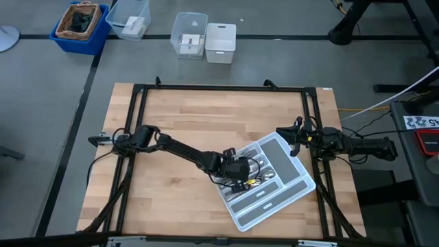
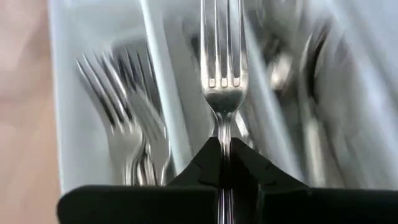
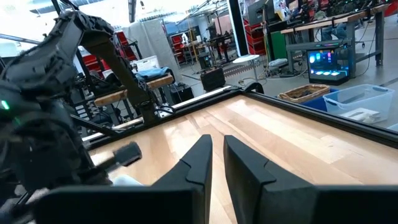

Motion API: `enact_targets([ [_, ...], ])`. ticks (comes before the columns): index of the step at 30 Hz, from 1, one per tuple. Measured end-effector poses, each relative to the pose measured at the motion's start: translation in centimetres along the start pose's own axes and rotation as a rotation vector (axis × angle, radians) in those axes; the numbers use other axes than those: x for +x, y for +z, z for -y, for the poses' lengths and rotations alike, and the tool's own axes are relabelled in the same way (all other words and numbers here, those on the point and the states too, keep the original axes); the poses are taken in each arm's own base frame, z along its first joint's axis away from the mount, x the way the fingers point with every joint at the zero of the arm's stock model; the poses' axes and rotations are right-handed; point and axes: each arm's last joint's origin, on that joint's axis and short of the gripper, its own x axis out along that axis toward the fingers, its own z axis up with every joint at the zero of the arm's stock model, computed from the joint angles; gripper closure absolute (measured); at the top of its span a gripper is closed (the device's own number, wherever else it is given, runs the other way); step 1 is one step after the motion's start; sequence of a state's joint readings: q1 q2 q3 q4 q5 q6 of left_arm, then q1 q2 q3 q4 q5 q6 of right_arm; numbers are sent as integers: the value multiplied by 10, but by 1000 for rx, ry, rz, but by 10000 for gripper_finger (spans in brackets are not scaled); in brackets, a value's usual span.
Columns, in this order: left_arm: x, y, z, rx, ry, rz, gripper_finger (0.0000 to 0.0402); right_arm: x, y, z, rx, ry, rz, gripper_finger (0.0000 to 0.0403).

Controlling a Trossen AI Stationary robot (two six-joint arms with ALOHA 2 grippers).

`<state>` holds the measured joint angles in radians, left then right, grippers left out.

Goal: Sort silverware
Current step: Put the silver fork into the silverware tray, then return to Home Position

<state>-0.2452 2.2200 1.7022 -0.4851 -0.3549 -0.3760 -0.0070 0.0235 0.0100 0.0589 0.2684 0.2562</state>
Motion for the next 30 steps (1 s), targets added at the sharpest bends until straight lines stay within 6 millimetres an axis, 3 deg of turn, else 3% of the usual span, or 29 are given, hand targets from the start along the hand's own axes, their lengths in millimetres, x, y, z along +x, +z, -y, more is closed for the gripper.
enact_targets([
  [8,-4,26,-19,-94,28,63,395,0,0,0,0,0,-1,356],
  [16,10,21,-54,-244,103,-30,382,0,0,0,0,0,0,356],
  [23,14,5,-50,-258,9,-145,363,0,0,0,0,0,0,356],
  [30,8,8,-51,-262,1,-138,316,0,0,0,0,0,-1,356],
])
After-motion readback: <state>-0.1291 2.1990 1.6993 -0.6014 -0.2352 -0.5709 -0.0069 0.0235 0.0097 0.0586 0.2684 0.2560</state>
